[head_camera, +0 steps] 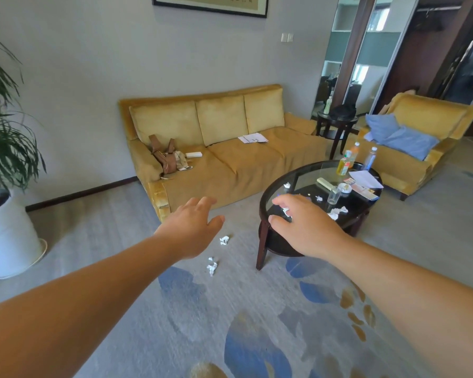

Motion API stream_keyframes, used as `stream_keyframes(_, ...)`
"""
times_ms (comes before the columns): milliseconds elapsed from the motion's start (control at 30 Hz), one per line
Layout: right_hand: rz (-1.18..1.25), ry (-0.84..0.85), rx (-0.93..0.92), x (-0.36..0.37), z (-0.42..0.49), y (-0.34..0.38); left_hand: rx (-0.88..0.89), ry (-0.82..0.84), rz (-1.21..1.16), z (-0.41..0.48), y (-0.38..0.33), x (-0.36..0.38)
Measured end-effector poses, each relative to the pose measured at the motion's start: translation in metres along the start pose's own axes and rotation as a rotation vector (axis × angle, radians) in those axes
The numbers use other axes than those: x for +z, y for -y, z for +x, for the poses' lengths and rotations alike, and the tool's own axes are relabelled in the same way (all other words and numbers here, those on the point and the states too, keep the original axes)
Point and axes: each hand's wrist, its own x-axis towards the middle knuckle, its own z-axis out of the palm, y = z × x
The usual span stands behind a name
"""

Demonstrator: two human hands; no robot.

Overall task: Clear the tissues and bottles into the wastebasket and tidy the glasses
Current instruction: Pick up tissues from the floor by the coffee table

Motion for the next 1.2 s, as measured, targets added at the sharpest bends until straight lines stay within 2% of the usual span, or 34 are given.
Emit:
stream_keyframes(400, 0.051, 0.096, -0.036, 0.029, 0.151, -0.027, -0.045, 0.025, 0.006, 0.133, 0.027, 0.015)
stream_keyframes(900, 0.002, 0.102, 0.043, 0.078, 0.357, -0.012, 0.06, 0.126, 0.027, 0.345, 0.121, 0.016)
stream_keyframes(1200, 0.027, 0.225, 0.076, 0.117, 0.466, -0.058, -0.003, 0.237, -0.003, 0.454, 0.154, 0.069)
